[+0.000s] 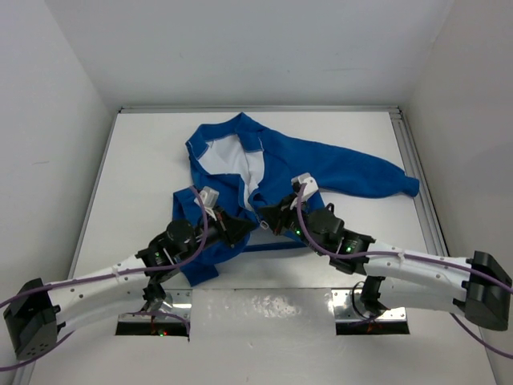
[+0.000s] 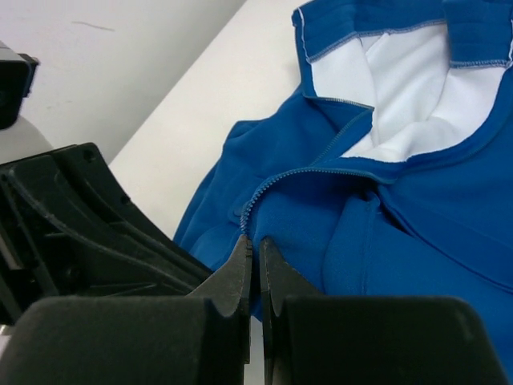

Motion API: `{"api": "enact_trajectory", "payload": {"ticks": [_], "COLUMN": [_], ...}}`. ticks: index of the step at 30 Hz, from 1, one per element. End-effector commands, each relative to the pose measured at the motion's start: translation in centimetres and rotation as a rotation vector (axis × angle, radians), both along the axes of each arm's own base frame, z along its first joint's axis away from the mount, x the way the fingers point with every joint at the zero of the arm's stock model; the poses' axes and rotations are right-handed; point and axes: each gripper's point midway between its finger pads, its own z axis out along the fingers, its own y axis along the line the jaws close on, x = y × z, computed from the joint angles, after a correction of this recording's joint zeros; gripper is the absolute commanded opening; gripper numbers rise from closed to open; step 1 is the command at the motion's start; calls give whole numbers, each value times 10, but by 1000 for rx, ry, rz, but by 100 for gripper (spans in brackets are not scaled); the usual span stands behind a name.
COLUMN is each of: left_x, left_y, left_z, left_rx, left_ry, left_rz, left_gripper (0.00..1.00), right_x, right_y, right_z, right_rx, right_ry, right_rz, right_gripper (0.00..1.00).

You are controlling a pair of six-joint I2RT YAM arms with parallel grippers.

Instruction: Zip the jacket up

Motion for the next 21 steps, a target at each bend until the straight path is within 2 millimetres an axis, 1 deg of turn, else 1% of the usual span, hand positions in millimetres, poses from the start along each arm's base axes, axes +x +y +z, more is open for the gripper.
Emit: {"api": "enact_trajectory", "payload": {"ticks": [1, 4, 5, 8, 11, 14, 15, 19, 21], "left_x": [-16, -19, -21, -27, -29, -36, -36, -37, -36], "left_y": [-7, -5, -6, -6, -8, -12, -13, -13, -12], "left_z": [40, 48, 49, 45, 40, 37, 39, 36, 31], "left_rx": [-90, -94, -95, -113, -98, -98, -99, -67, -52], "left_ry": [-49, -48, -47, -27, -10, 1, 0, 3, 16], "left_rz": [-92, -99, -112, -134, -153, -197, -202, -206, -201], "left_gripper": [0, 0, 0, 0, 0, 0, 0, 0, 0], "right_x": [17, 17, 18, 15, 17, 16, 16, 11, 9], "right_y": [-1, -10, -12, -16, -21, -20, -20, -22, -28], "right_z": [24, 11, 11, 2, -7, -17, -18, -25, -25], "right_rx": [47, 39, 41, 28, 3, -33, -36, -57, -59], "right_ry": [-52, -36, -36, -15, 3, 32, 39, 70, 83], "right_rz": [-73, -106, -113, -119, -141, -141, -141, -131, -141], "right_gripper": [0, 0, 0, 0, 0, 0, 0, 0, 0]}}
